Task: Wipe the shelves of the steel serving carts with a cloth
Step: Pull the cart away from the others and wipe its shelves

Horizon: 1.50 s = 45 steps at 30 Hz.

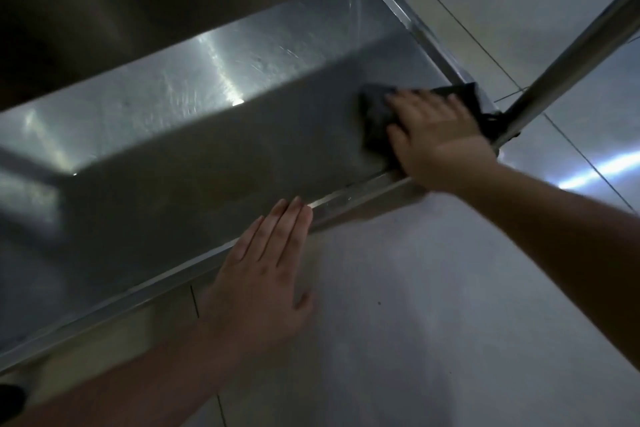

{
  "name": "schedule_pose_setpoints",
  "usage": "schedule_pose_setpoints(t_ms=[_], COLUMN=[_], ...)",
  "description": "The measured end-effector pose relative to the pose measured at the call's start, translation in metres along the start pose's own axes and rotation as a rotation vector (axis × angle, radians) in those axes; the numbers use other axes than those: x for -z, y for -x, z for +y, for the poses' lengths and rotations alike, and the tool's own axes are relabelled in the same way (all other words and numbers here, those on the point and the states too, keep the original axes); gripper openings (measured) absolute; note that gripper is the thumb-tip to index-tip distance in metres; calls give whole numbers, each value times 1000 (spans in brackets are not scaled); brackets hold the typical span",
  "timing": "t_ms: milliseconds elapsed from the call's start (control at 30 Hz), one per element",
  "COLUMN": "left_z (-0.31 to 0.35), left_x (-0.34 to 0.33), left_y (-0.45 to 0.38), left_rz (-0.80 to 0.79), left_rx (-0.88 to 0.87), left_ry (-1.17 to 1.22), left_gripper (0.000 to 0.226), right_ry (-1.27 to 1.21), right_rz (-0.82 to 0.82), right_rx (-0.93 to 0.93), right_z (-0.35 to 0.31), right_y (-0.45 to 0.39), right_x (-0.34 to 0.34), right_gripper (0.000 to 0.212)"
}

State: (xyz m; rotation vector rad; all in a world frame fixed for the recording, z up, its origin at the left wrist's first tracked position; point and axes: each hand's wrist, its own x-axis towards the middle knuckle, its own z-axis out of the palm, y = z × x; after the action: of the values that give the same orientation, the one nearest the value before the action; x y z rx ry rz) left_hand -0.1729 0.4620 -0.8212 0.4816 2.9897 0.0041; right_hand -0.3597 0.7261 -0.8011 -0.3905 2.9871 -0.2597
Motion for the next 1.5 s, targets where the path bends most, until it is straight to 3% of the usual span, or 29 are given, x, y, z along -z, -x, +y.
schedule_pose_setpoints(t_ms=[100,167,233,367,467,533,633,700,767,867,967,1033,1100,1167,1300,1400,1433,1500], left_z=[0,-2,-5,-9,-9,-8,-8,-8,-9,-12,-12,-10,-11,-13,-33,-76,-94,-134], left_x=[1,2,4,3,0,-2,-4,-5,-5,-3,-5,-6,-7,-3,-2,-1,-2,0], left_y=[-2,-3,-2,0,1,2,2,1,1,0,-1,-2,-2,-1,27,71,87,119], left_rz=[-3,-16,-18,-13,-5,10,26,25,27,9,8,-24,-39,6,85,87,91,89], left_rx=[-3,-3,-14,-44,-45,-49,-50,-49,-54,-62,-59,-63,-58,-79,-149,-44,-2,84], left_ry=[13,25,38,76,96,99,124,141,132,138,114,96,119,143,138,138,141,148], left_gripper=[113,113,112,109,108,107,106,108,109,109,104,100,103,106,99,89,84,78], right_ry=[-64,-107,-126,-58,-44,-27,-47,-103,-145,-109,-36,-76,-103,-83,-86,-165,-157,-141], right_rz=[29,35,-4,-131,-163,-80,74,38,-35,-98,-173,-297,-339,-261,-32,15,3,-51], right_rx=[-253,-275,-160,299,533,423,-46,-269,-300,60,526,701,749,636,64,-317,-346,-164], right_z=[8,-16,-54,-126,-120,-91,-38,-29,-57,-149,-230,-235,-208,-165,-80,-112,-141,-209], right_y=[-39,-59,-67,-37,-23,-42,-84,-113,-130,-119,-64,-39,-33,-38,-50,-38,-30,-11], right_x=[5,3,0,-15,-16,-10,0,9,15,4,-22,-31,-27,-17,0,-18,-26,-43], right_gripper=[63,65,64,60,56,55,59,61,61,49,56,60,60,59,61,61,61,61])
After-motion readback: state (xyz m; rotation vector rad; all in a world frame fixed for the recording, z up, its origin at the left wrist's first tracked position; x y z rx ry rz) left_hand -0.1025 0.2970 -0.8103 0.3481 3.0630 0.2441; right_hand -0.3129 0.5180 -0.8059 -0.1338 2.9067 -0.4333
